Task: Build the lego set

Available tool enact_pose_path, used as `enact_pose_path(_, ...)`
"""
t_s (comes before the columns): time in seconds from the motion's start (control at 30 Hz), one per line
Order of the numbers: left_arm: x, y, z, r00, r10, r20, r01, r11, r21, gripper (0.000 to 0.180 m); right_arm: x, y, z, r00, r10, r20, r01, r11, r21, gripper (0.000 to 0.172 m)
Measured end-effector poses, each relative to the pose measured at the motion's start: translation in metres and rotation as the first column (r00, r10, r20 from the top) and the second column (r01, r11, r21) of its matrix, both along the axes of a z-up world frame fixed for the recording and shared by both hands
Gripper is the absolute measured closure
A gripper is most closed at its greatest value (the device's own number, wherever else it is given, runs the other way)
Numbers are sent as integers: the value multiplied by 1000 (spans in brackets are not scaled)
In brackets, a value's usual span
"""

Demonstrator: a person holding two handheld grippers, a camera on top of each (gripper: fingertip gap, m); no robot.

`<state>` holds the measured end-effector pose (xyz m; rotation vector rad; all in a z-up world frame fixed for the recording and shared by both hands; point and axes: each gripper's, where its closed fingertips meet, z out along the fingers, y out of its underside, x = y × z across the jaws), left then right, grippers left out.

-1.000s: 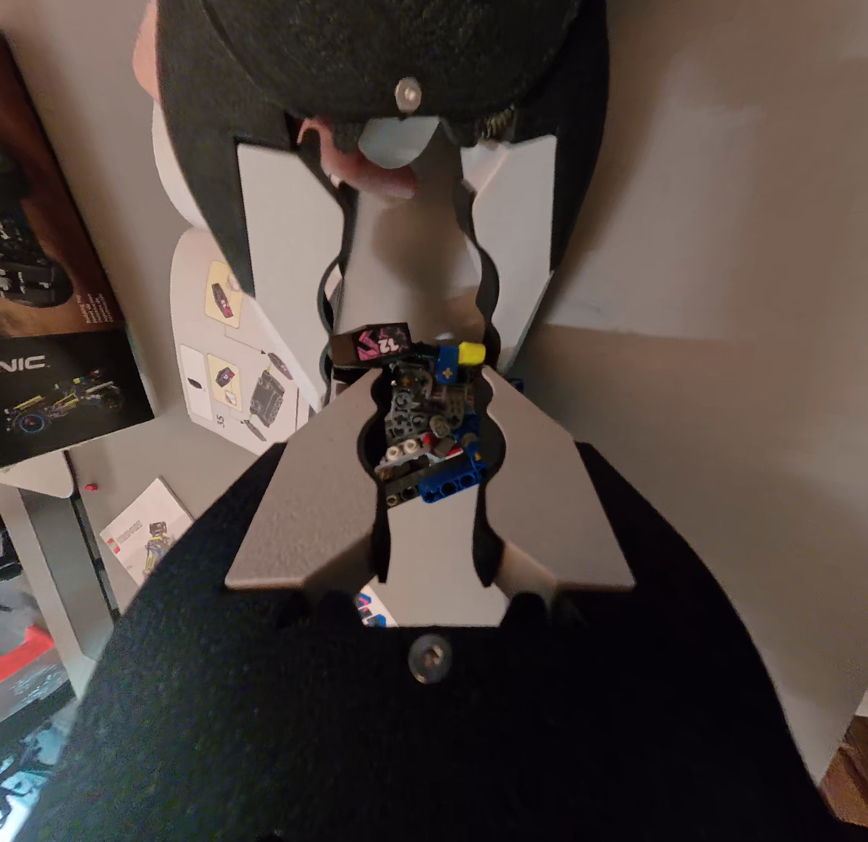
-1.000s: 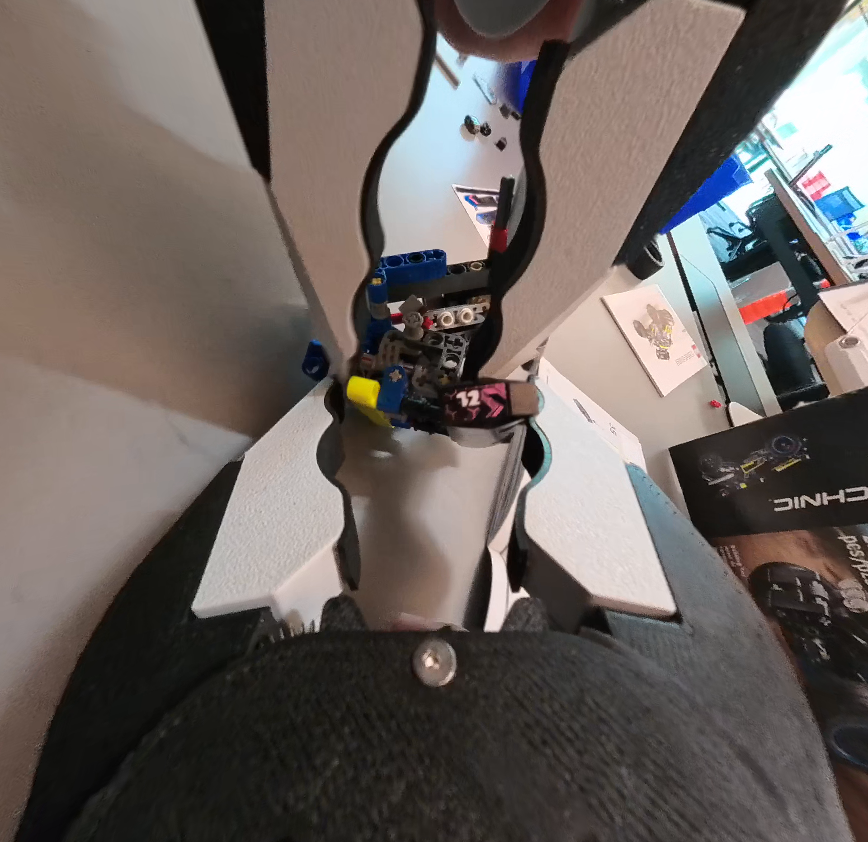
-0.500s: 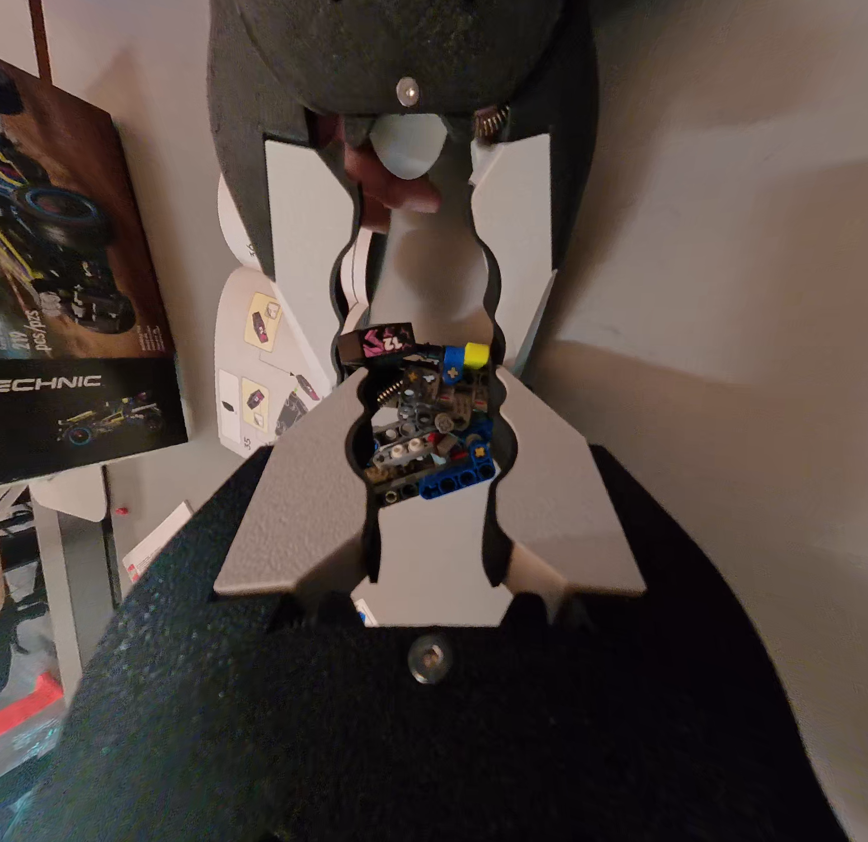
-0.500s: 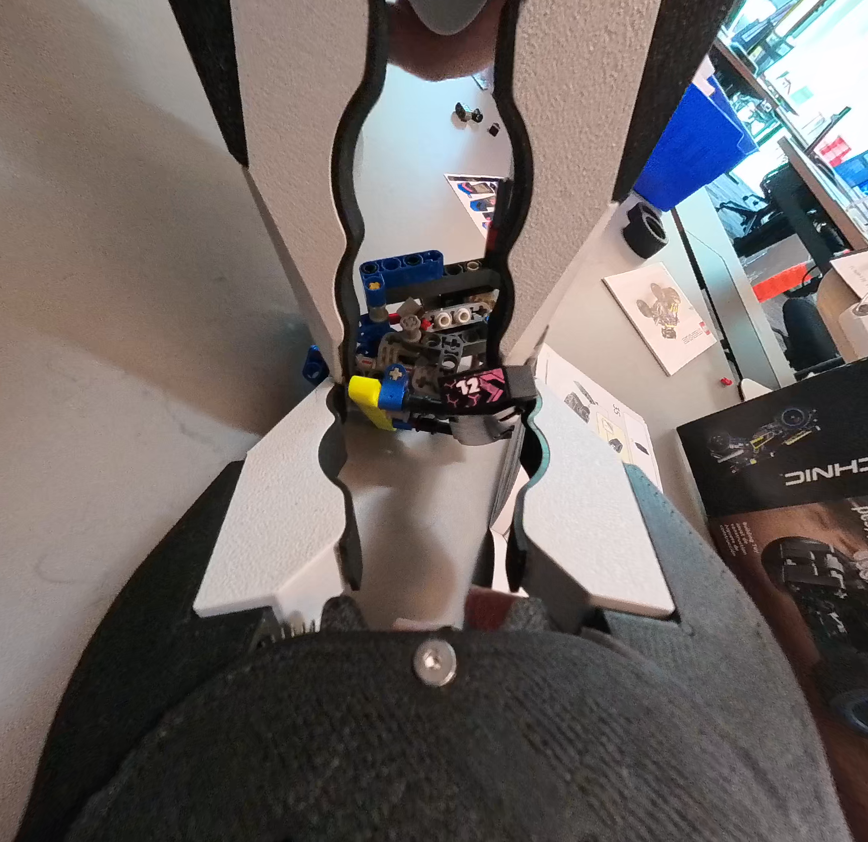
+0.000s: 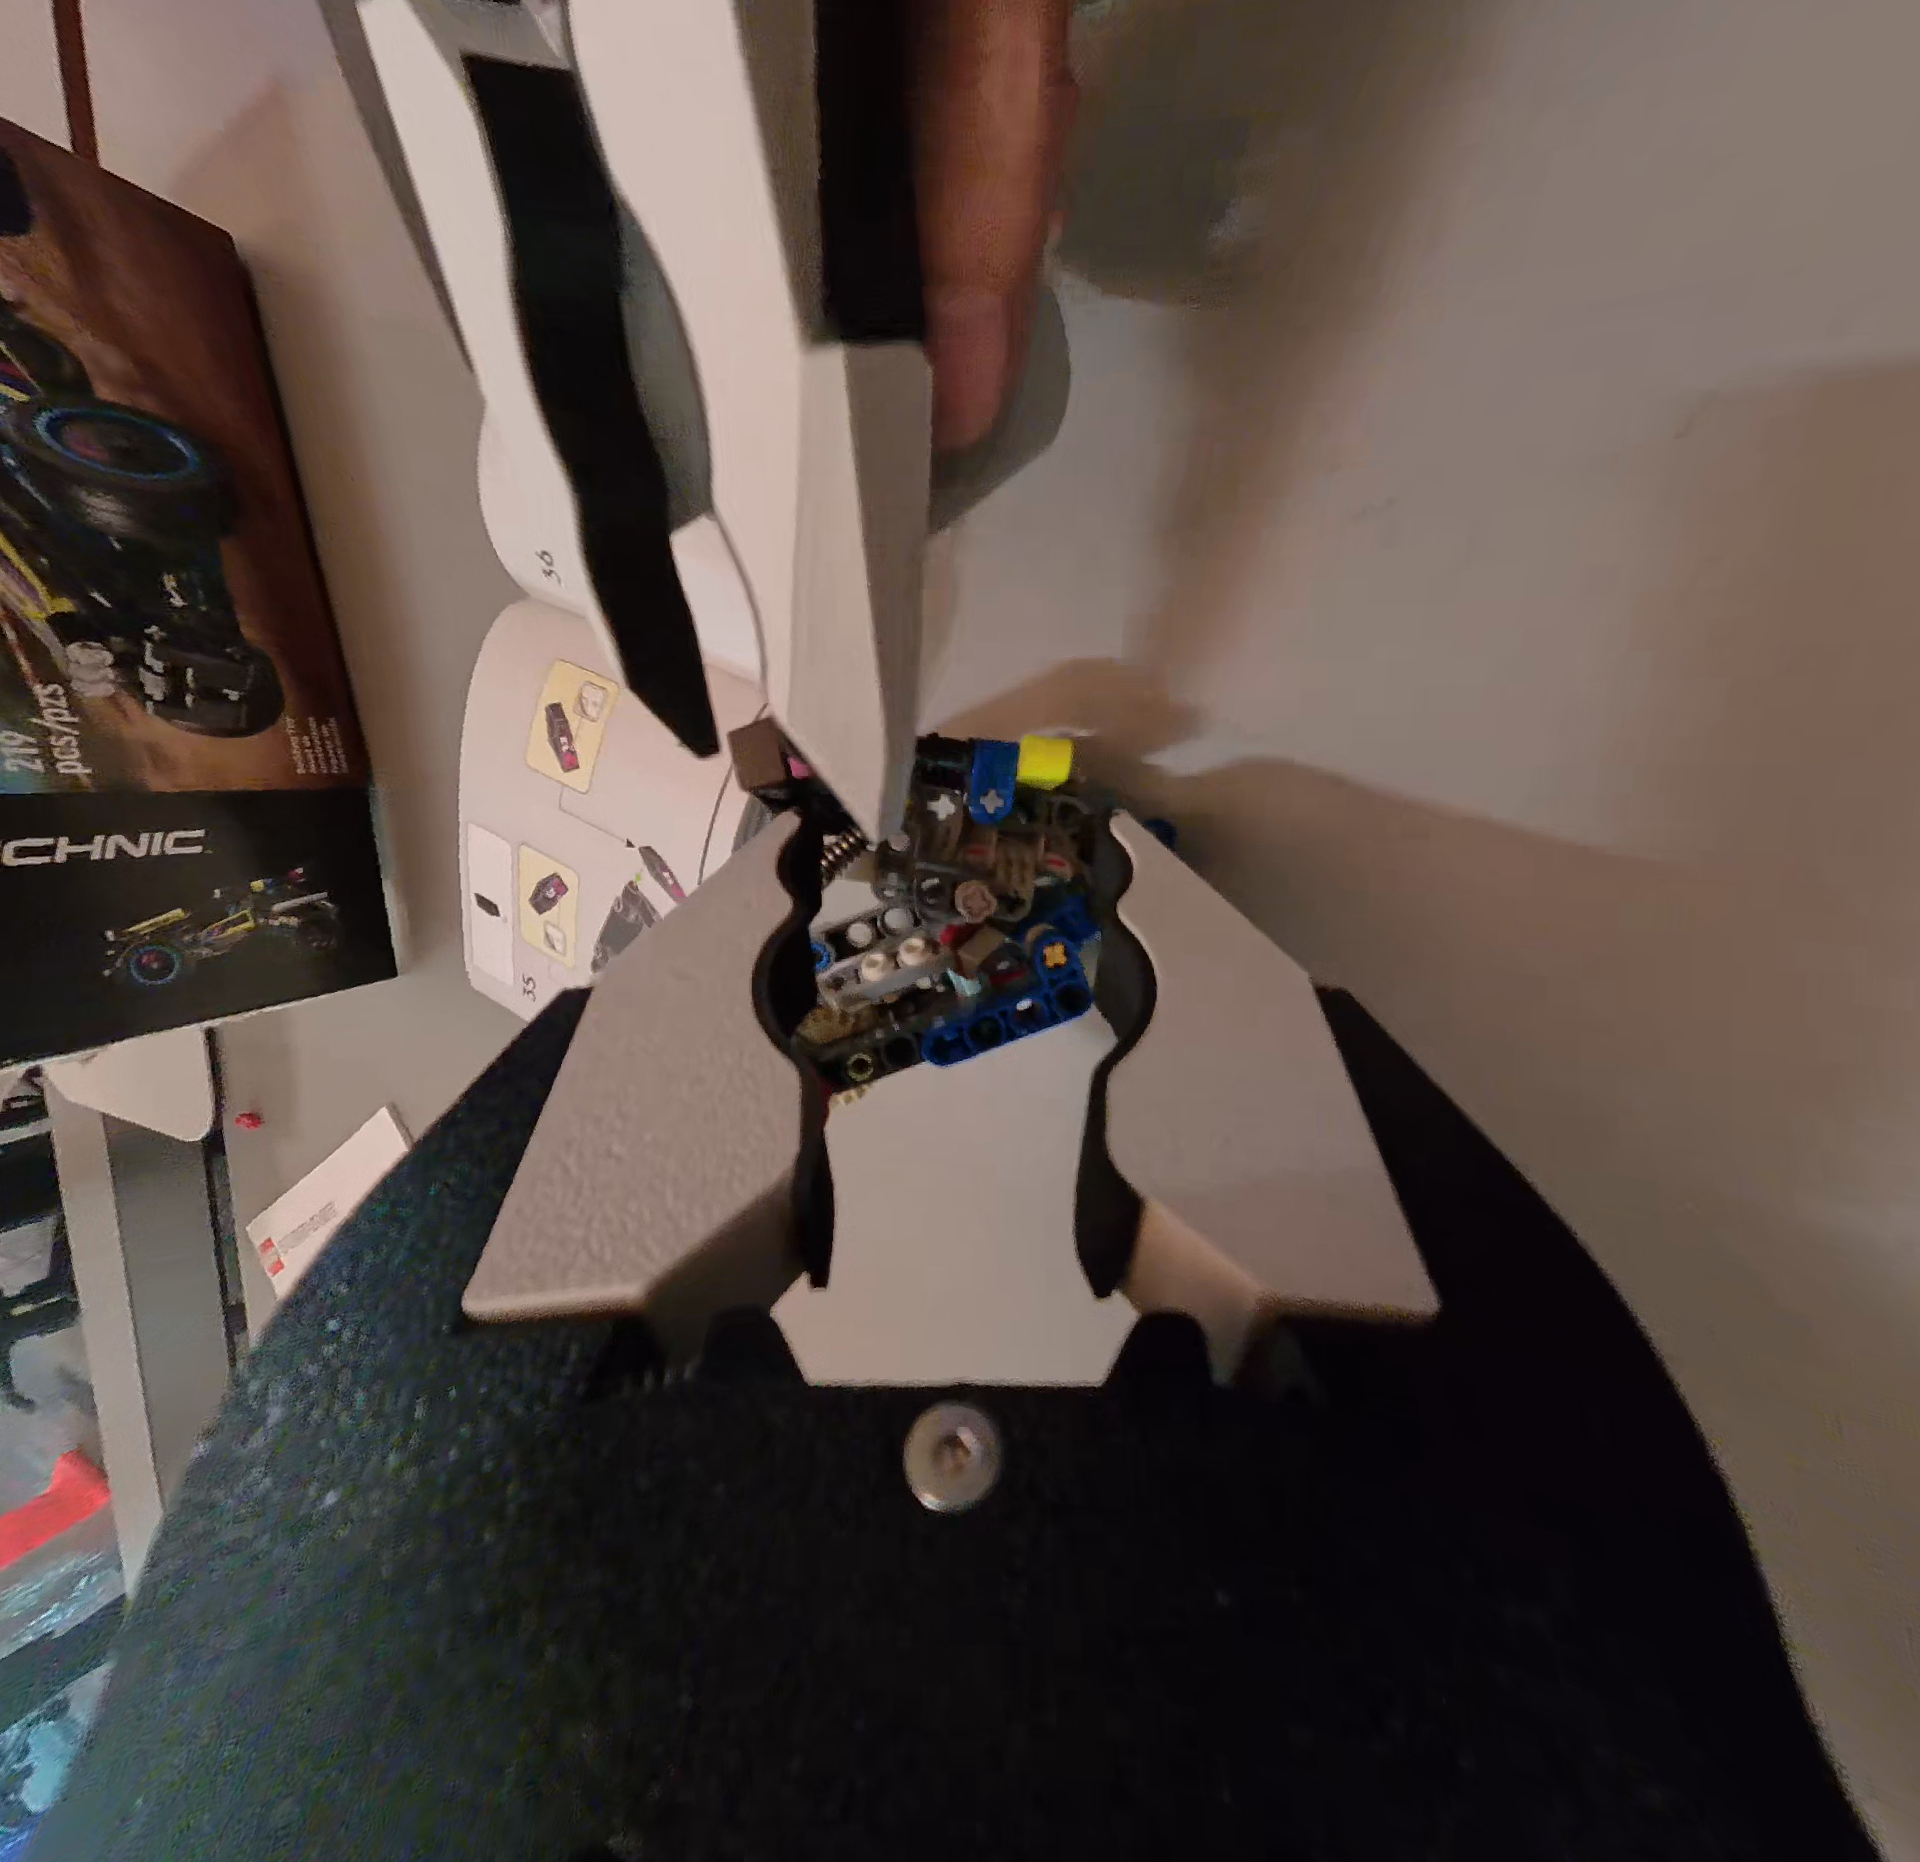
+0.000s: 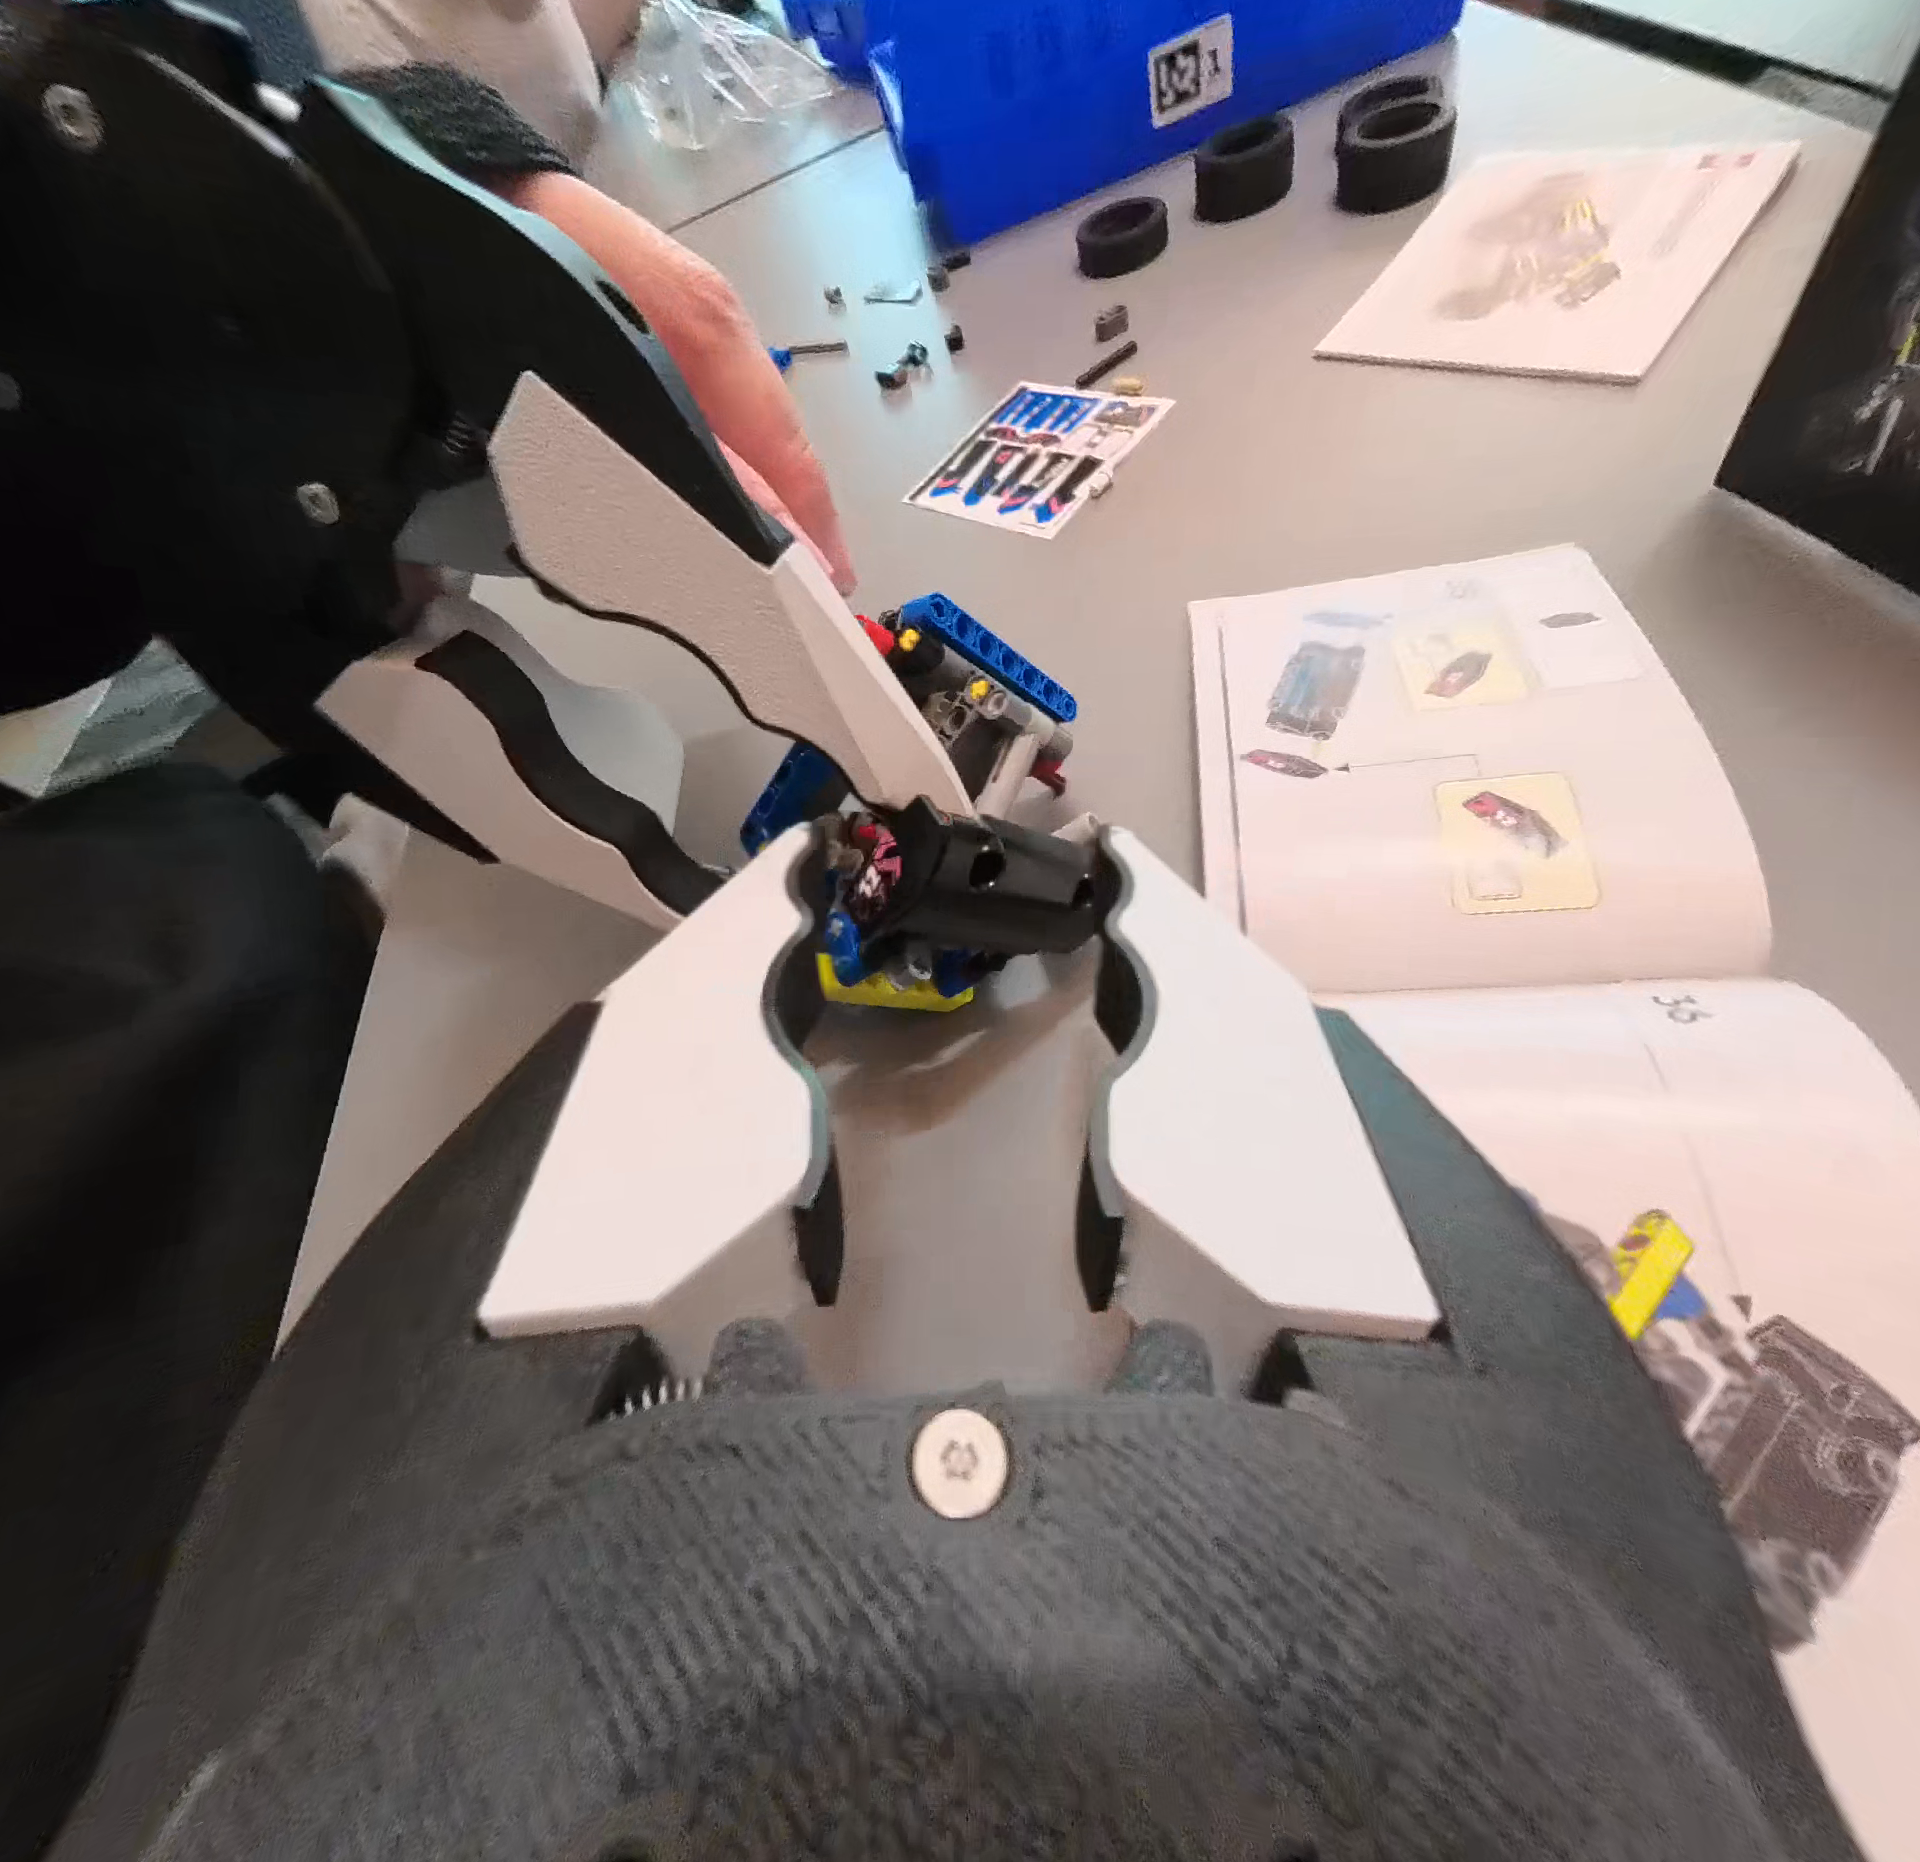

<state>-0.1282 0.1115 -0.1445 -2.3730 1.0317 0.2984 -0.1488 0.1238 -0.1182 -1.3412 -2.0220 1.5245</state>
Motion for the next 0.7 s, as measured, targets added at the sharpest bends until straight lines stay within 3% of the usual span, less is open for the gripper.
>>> enact_pose_path(0.1, 0, 2, 2, 1000, -5, -7, 6, 999, 40, 132, -2, -1, -1, 1000, -18, 8, 18, 1000, -17, 143)
enact_pose_path(0.43, -5, 0, 23, 960, 198, 199, -239, 949, 208, 133, -11, 9, -1, 995, -77, 66, 91, 965, -245, 152)
enact_pose_path(0.7, -3, 7, 23, 907, 380, 182, -416, 876, 244, 133, -13, 5, 0, 992, -86, 91, 110, 946, -306, 152)
